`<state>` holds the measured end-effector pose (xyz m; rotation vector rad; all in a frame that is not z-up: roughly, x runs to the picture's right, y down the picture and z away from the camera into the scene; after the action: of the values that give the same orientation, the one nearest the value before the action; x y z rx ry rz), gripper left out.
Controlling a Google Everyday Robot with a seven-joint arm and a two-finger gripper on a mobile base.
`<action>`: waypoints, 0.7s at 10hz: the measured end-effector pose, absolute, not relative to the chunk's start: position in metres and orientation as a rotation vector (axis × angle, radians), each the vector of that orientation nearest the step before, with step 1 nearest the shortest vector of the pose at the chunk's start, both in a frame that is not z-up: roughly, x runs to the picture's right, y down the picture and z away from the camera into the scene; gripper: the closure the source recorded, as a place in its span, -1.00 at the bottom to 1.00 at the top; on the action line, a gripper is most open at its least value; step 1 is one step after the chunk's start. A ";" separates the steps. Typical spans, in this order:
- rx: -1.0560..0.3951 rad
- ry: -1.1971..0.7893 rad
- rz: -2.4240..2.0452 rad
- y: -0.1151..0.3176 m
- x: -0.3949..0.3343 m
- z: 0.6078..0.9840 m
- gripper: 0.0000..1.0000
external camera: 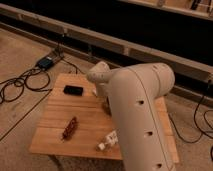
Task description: Pick up the ceramic bowl
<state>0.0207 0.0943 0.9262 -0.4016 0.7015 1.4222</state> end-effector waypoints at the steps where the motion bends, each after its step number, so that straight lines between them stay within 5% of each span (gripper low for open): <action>1: -0.393 0.710 1.426 0.096 0.022 0.929 -0.24; 7: -0.396 0.727 1.477 0.101 0.029 0.933 0.92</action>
<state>0.0294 0.1014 0.9328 -0.3960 0.7266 1.4765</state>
